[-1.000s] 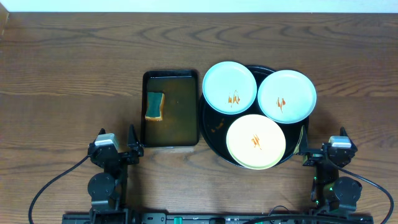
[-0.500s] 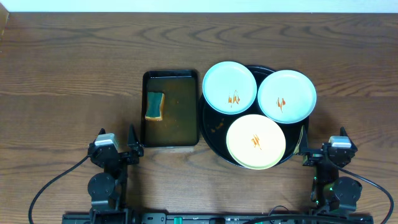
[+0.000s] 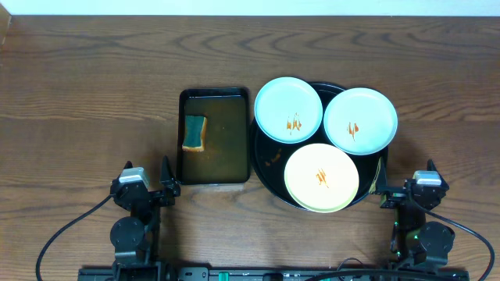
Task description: Clean dirty plates on tray and stack at the side
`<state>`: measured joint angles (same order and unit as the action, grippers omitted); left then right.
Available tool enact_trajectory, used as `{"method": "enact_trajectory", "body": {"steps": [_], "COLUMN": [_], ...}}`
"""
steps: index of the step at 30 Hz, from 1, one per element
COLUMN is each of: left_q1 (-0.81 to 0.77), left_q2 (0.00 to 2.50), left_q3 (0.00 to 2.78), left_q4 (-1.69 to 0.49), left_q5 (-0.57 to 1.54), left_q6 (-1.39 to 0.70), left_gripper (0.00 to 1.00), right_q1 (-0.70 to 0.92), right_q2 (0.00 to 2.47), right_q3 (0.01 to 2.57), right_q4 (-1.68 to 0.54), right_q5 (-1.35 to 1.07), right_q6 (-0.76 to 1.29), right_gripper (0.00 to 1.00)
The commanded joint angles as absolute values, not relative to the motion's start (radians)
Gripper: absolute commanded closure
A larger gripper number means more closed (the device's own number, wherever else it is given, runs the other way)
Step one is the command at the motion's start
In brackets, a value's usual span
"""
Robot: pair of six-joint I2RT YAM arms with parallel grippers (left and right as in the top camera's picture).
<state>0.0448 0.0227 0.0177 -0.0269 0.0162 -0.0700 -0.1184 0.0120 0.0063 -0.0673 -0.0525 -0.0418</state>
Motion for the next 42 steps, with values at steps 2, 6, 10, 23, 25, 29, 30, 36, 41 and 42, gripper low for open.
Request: {"method": "enact_trajectory", "body": {"steps": [2,6,10,23,25,29,30,36,41,42], "left_q1": [0.049,0.049,0.049,0.049,0.049,0.049,0.049,0.049,0.049,0.049], "left_q2": [0.026,0.026,0.026,0.031,0.038,0.07,0.087,0.266,0.516,0.559], "left_q3": [0.004,0.004,0.004,0.004,0.006,0.023,0.034,0.159,0.366,0.4], "left_q4": [-0.073,-0.073,-0.073,-0.073,-0.072,-0.079,-0.086,-0.111,-0.216,-0.233], "left_q5": [-0.005,-0.005,-0.005,0.007,0.022,0.025,0.025,0.025,0.063,0.083], "left_q6": [-0.053,-0.053,-0.053,-0.065,-0.065,-0.068,-0.068,-0.068,-0.06,-0.06], "left_gripper": [0.18,0.18,0.18,0.18,0.18,0.18,0.18,0.18,0.18,0.18], "right_q1": [-0.107,-0.107,-0.107,-0.107,-0.107,-0.107,-0.107,-0.107,-0.107,-0.107], "right_q2": [0.007,0.007,0.007,0.007,0.007,0.007,0.007,0.055,0.22,0.254], "right_q3": [0.006,0.006,0.006,0.006,0.006,0.006,0.006,0.059,0.199,0.226], "right_q4": [-0.072,-0.072,-0.072,-0.07,-0.068,-0.069,-0.07,-0.15,-0.245,-0.262], "right_q5": [-0.057,-0.057,-0.057,-0.069,-0.079,-0.083,-0.083,-0.083,-0.1,-0.112], "right_q6": [-0.057,-0.057,-0.057,-0.038,0.009,0.118,0.136,0.186,0.186,0.186], "right_gripper": [0.01,0.01,0.01,0.01,0.01,0.01,0.01,0.01,0.01,0.01]}}
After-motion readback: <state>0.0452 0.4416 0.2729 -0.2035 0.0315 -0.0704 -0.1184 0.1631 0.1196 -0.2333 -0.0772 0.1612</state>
